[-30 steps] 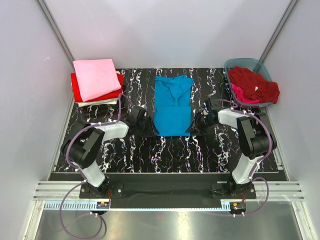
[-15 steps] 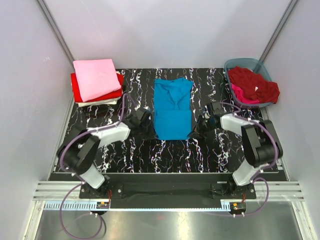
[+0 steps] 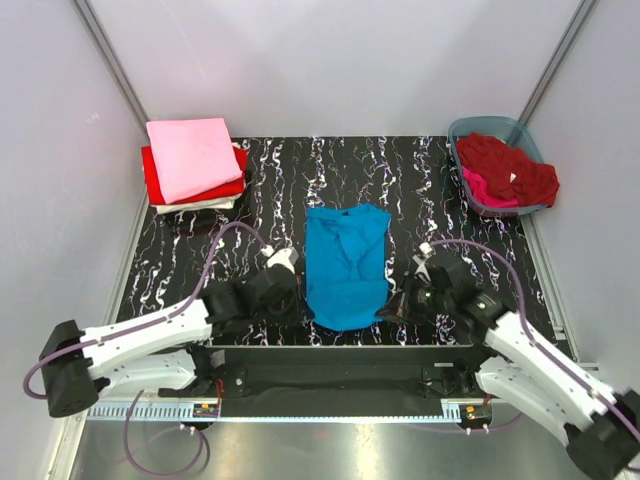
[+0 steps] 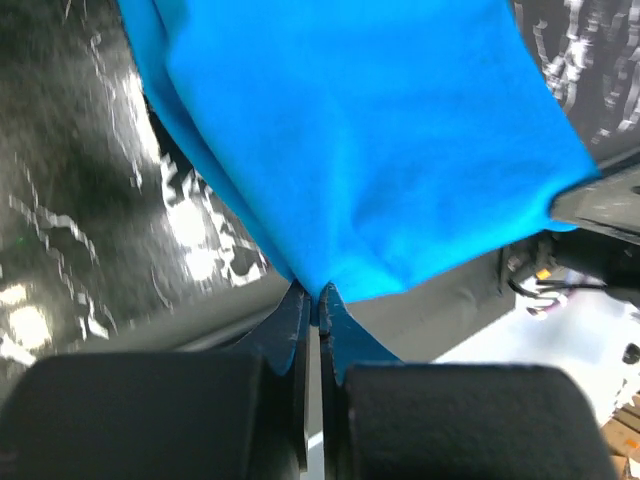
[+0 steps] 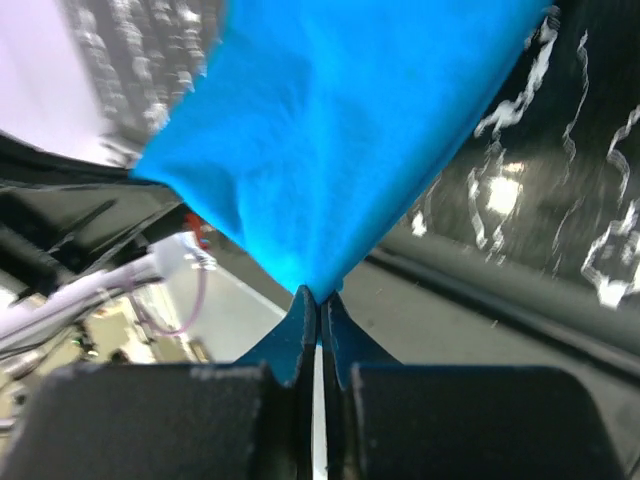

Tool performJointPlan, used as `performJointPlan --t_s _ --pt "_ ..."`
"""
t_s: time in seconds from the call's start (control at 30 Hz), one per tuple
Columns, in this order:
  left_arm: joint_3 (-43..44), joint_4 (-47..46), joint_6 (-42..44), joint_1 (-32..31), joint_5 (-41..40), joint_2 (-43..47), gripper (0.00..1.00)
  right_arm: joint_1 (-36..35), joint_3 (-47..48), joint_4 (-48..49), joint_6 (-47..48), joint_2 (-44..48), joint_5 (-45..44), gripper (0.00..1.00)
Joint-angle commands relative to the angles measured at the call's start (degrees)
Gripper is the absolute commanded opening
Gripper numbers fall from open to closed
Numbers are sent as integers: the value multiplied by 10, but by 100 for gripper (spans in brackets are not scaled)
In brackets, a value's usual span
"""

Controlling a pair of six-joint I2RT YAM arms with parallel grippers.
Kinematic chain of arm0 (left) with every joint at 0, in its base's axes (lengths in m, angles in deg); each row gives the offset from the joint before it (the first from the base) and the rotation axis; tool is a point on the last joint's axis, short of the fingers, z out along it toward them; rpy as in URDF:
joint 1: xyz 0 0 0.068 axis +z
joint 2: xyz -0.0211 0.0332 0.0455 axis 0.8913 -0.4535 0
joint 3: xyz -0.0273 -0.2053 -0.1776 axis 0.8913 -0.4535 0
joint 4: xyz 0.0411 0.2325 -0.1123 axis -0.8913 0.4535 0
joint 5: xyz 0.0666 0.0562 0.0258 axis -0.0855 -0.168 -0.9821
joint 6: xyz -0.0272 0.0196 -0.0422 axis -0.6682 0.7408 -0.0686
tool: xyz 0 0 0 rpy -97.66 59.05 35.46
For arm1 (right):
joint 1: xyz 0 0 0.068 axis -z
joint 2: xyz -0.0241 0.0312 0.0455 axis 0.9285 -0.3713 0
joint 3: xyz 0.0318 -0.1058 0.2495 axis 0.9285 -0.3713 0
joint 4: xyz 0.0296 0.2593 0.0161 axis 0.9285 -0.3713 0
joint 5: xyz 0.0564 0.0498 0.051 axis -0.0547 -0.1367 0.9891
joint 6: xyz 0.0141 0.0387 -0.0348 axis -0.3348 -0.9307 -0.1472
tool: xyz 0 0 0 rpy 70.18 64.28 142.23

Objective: Fold and stack the t-shirts
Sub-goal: Fold the tshirt

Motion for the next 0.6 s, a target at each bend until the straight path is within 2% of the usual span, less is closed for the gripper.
performJointPlan --t_s 0.0,0.1,0.3,0.57 --pt "21 71 -56 -30 -71 49 0 -9 5 -89 -72 91 -52 0" --pt "49 91 -44 -33 -80 51 0 -8 39 -118 -64 94 -73 0" --pt "142 164 16 -13 -129 -2 0 -8 126 -147 -11 4 -147 0" --pt "223 155 101 79 -77 -65 0 -6 228 -158 40 -79 -210 0"
